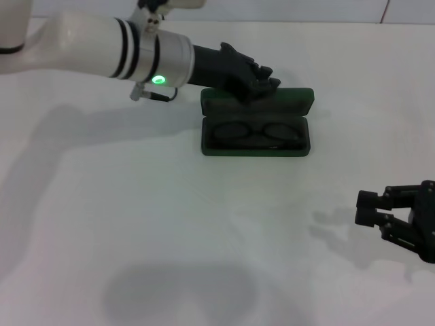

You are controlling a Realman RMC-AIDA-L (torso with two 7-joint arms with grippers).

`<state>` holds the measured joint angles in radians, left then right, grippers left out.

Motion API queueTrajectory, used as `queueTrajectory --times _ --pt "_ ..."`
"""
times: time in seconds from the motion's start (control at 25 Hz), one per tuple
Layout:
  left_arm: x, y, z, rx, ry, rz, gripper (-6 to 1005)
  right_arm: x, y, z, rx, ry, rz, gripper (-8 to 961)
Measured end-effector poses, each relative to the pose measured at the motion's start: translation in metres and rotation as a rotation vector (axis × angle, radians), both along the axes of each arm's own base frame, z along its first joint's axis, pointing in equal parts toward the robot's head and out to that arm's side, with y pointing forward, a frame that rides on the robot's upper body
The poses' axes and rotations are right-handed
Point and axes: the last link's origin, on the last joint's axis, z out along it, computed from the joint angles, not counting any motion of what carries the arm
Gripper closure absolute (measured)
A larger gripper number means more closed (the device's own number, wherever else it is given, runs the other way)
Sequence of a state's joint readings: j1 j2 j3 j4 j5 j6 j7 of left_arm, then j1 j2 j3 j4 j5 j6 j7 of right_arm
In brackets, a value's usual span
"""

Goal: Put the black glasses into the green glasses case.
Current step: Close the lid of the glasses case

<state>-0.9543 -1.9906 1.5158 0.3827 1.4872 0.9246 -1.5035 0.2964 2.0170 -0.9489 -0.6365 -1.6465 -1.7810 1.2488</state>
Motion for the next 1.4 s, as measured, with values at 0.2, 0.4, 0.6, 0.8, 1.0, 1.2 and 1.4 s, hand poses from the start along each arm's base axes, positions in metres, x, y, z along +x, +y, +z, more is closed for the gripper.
queueTrajectory --times 0.2,0.4,0.6,0.8,1.0,1.2,1.4 --pt "0.0 0.001 -0.004 0.02 0.011 0.005 798 -0.002 0.007 -0.002 0.014 -0.009 -0.002 707" --pt "-0.002 0.0 -0.006 0.023 0.02 0.008 807 -0.003 0.01 -0.001 0.034 -0.005 -0.011 701" --pt "-0.005 -0.002 -0.008 0.014 0.025 0.015 817 -0.002 0.014 0.001 0.061 -0.003 -0.024 695" --pt "-0.009 -0.004 -0.009 0.003 0.038 0.022 827 -0.002 0.016 0.003 0.082 0.002 -0.025 689" --pt "-0.012 -0.007 -0.01 -0.017 0.054 0.032 868 -0.002 0.019 0.008 0.116 0.021 -0.033 683" --pt "-0.016 -0.013 -0.012 -0.047 0.049 0.039 894 -0.001 0.019 0.012 0.15 0.035 -0.032 677" --pt "-0.023 -0.026 -0.018 -0.098 0.038 0.05 899 -0.002 0.02 0.012 0.159 0.034 -0.021 671"
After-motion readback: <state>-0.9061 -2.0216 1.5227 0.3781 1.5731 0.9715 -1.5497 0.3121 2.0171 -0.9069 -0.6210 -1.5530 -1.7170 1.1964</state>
